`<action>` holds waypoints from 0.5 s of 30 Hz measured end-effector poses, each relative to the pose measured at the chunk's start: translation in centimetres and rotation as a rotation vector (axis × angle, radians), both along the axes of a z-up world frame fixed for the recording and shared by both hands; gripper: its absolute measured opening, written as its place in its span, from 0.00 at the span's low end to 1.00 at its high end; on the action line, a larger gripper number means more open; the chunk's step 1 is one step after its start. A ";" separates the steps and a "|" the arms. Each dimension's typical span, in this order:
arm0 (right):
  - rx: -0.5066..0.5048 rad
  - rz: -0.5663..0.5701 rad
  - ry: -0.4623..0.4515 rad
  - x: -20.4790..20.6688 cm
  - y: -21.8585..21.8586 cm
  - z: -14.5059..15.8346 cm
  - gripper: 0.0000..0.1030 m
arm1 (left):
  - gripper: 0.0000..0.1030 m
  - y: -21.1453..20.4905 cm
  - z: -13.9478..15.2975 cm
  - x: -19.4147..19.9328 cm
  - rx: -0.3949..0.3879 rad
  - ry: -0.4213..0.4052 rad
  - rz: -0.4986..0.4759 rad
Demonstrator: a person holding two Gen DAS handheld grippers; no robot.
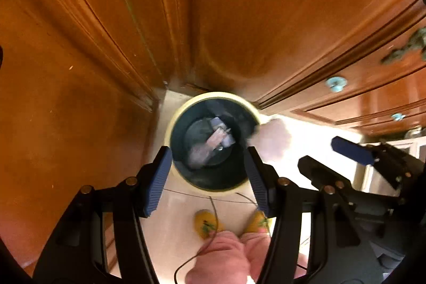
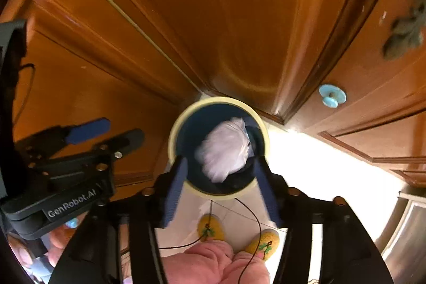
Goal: Collect trash
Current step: 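Open both tools to drop the bottle and bag into the bin, then raise both tools back toward the counter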
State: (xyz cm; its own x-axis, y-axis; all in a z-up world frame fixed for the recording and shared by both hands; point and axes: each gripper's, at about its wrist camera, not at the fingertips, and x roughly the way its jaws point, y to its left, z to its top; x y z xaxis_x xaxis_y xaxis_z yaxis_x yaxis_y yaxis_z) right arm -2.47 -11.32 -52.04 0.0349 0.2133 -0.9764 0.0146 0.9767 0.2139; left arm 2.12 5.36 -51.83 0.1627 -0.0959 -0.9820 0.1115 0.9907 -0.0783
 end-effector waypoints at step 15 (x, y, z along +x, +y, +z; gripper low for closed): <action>0.081 0.000 -0.022 -2.3 -1.2 2.3 0.89 | 0.79 1.9 1.6 -1.0 -0.069 0.074 0.034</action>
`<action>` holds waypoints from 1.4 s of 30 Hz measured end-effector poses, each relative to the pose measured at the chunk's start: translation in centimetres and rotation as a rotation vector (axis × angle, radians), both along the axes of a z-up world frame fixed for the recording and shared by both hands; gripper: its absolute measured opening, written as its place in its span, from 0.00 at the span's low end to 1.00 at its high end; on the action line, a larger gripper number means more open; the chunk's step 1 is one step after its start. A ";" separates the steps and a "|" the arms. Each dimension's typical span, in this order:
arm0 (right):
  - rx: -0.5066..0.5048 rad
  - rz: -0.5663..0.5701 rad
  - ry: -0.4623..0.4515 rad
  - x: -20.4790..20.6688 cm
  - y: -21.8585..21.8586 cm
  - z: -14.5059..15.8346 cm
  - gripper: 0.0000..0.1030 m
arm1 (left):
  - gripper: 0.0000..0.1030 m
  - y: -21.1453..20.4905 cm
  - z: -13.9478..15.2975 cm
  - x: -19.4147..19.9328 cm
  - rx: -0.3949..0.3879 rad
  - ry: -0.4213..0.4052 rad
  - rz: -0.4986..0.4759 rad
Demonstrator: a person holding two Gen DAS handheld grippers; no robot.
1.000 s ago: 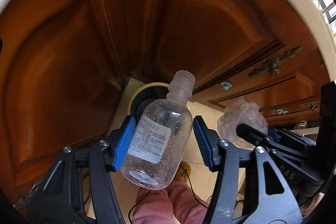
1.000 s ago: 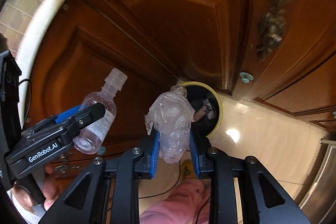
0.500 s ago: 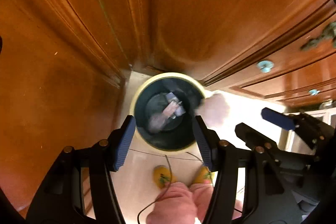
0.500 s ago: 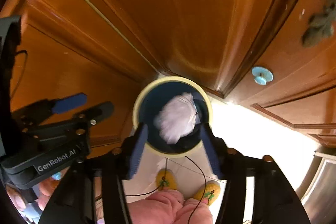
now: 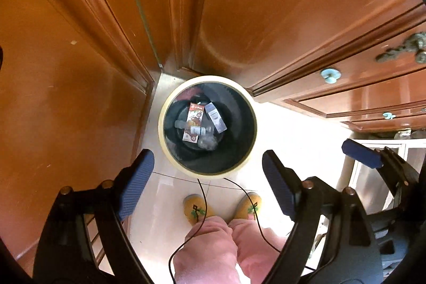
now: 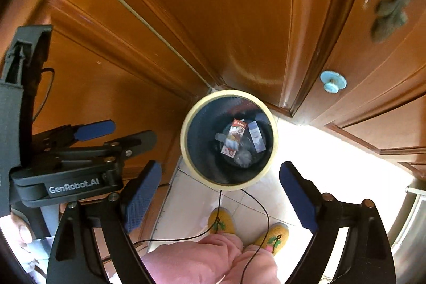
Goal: Collect trash
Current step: 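Raise both tools back toward the counter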
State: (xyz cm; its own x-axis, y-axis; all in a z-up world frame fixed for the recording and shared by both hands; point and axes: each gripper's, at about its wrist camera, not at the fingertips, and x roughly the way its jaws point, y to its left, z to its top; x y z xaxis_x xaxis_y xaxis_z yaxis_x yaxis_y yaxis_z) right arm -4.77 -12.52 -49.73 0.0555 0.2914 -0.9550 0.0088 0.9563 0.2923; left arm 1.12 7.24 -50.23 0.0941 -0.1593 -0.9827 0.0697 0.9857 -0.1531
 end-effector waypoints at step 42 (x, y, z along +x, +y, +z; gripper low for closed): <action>-0.114 -0.043 -0.539 -3.6 -2.3 53.0 0.89 | 0.79 -3.3 50.3 -5.7 -0.075 -0.578 -0.043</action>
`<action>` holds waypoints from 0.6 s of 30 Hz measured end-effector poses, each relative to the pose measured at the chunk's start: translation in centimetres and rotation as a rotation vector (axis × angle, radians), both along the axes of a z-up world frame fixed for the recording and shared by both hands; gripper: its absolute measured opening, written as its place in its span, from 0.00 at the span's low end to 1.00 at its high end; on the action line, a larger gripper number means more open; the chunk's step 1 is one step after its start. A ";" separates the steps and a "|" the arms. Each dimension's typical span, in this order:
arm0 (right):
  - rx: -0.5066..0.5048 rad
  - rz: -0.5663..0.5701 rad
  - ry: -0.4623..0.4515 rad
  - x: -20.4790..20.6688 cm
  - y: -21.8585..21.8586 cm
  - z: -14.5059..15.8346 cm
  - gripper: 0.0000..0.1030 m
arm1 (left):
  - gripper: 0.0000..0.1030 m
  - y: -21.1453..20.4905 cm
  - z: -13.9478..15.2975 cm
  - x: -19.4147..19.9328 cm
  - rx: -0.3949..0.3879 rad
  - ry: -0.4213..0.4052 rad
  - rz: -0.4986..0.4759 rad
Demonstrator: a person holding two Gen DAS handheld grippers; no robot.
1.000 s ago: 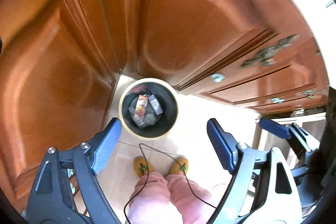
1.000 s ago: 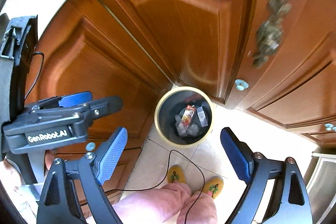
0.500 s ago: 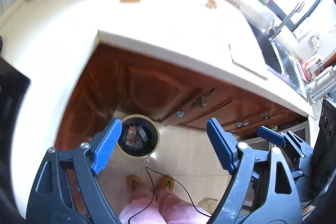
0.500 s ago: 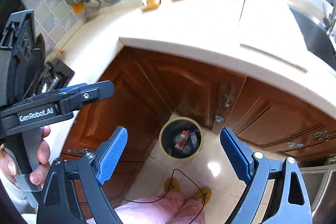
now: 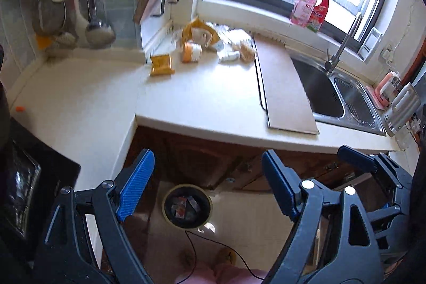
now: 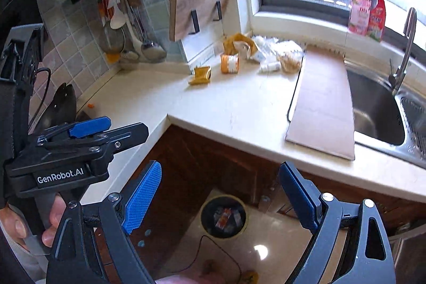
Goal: Collect trash
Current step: 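Raise both tools back toward the counter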
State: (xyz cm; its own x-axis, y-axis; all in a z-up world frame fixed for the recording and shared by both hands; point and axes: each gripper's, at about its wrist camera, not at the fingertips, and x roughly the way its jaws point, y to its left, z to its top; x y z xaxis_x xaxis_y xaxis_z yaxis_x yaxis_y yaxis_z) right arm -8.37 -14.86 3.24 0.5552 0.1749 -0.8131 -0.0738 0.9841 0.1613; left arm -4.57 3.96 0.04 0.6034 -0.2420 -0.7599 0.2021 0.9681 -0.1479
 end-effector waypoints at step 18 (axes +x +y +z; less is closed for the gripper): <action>-0.073 -0.099 -0.089 7.8 -0.7 1.8 0.84 | 0.79 -0.2 1.9 8.4 0.041 -0.087 0.013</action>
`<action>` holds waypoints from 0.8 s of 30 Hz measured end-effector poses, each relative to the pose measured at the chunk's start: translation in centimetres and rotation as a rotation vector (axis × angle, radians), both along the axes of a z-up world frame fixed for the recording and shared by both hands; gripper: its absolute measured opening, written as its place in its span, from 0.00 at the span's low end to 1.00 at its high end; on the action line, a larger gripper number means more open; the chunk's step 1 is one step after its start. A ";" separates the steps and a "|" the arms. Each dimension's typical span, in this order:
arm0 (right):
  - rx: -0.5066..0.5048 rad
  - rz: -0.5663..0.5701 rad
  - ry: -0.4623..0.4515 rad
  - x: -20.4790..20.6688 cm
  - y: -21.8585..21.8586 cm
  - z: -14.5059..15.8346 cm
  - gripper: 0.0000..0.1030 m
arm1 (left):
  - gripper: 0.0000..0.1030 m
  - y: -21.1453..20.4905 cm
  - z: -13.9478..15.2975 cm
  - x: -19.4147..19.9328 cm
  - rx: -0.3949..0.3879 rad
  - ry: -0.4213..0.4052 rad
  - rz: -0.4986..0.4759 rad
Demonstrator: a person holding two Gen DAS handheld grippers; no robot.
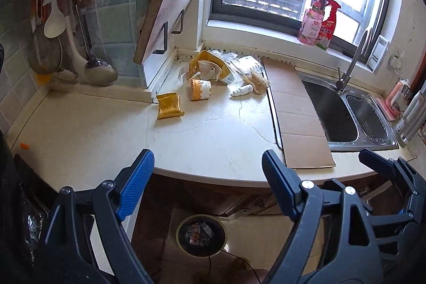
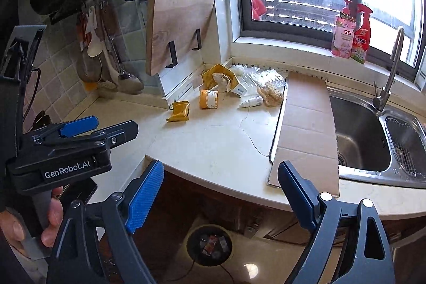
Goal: Collect trash
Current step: 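Raise both tools back toward the counter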
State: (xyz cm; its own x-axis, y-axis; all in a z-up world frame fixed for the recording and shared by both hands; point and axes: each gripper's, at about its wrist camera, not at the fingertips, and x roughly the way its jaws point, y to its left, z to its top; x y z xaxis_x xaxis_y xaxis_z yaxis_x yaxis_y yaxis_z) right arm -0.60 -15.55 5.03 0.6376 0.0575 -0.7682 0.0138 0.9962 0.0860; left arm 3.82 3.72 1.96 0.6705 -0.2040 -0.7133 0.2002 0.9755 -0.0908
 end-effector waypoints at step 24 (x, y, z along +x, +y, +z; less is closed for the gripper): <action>0.160 0.180 0.224 24.3 -1.6 -14.7 0.78 | 0.79 4.8 -12.7 19.7 -0.032 0.193 0.221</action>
